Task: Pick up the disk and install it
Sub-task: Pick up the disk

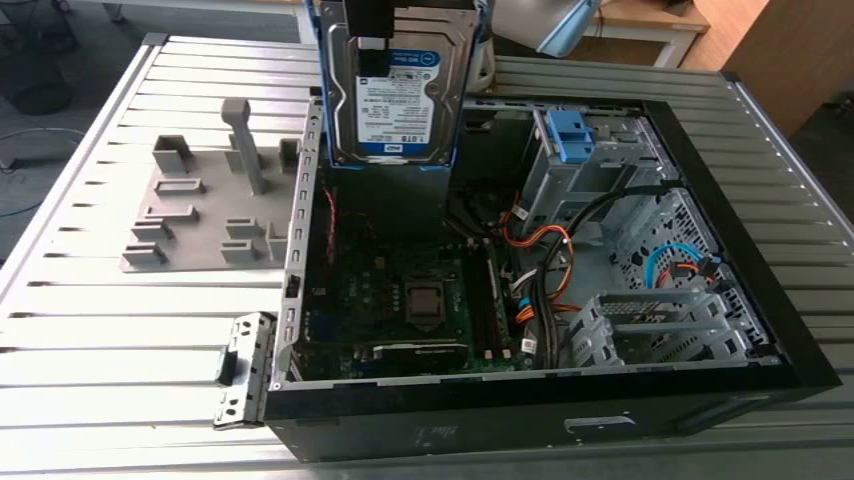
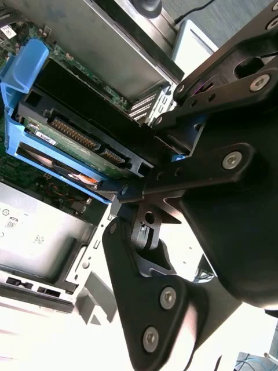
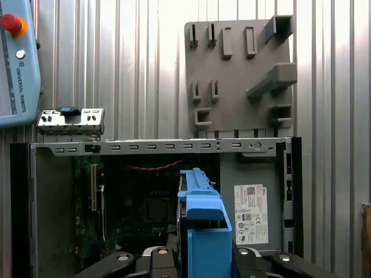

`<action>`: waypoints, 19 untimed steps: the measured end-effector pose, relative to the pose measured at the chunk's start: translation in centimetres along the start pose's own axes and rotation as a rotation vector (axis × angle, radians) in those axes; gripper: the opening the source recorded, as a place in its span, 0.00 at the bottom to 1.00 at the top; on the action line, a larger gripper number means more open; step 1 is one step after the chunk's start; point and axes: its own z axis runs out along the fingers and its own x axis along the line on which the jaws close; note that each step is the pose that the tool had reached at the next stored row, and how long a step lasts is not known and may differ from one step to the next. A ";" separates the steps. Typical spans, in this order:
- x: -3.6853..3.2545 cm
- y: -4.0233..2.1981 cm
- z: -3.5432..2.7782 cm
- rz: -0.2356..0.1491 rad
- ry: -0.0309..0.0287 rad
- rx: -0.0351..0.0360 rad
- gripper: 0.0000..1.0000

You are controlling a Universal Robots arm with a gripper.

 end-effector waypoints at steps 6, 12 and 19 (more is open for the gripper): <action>0.00 -0.14 0.00 0.000 0.0000 0.0000 0.36; -0.01 -0.44 -0.01 0.000 0.0001 0.0000 0.36; -0.01 -1.08 -0.01 0.000 0.0000 0.0000 0.36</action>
